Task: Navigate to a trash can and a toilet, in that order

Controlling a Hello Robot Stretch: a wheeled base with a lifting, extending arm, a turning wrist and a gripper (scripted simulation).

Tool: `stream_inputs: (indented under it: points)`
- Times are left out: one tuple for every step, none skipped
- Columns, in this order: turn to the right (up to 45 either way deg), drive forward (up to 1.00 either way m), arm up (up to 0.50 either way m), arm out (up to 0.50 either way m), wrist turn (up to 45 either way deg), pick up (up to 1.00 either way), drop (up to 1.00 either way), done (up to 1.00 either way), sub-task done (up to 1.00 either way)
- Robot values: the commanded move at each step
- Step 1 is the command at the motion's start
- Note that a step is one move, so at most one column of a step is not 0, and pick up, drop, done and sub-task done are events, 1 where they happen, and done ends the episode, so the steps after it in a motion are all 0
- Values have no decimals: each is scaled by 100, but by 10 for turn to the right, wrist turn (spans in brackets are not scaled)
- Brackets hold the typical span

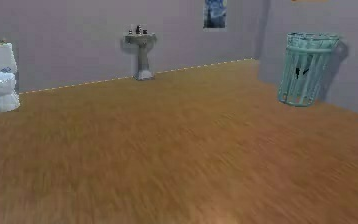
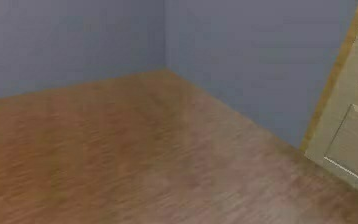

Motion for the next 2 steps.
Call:
stream_inputs:
  points:
    - [420,0,0,0,0,0,0,0,0]
    - [0,100,0,0,0,0,0,0,0]
